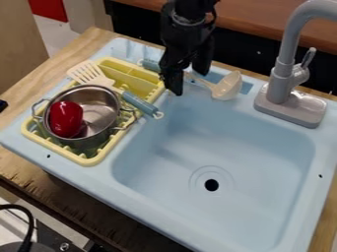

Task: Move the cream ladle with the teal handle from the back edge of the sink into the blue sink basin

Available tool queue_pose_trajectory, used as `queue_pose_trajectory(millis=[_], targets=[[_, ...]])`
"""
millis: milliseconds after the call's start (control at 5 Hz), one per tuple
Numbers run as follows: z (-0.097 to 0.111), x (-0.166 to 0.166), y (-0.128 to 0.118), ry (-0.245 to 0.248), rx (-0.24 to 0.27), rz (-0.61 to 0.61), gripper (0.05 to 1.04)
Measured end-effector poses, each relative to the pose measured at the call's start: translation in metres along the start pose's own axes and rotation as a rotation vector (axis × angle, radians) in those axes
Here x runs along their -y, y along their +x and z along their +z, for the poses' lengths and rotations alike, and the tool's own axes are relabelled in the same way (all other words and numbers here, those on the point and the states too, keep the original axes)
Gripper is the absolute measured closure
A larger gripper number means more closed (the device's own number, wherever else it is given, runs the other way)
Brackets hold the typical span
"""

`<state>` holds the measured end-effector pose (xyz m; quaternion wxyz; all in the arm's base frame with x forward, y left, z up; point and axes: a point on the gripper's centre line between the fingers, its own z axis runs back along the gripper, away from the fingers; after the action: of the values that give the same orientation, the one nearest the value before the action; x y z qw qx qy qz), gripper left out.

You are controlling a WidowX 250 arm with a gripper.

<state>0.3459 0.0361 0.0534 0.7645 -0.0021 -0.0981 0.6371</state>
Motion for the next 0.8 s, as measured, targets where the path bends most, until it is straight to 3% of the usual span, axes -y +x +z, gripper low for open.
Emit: queue_pose_trajectory(millis=[400,600,800], targets=[[0.0,0.0023,0.0011,-0.015,0.007,0.027,0.74],[0.0,-0.0003,-0.0015,0.002,-0.01,0.034,0.93],[0.0023,-0.0016,-0.0003,0.014,-0.05,0.02,0.997]])
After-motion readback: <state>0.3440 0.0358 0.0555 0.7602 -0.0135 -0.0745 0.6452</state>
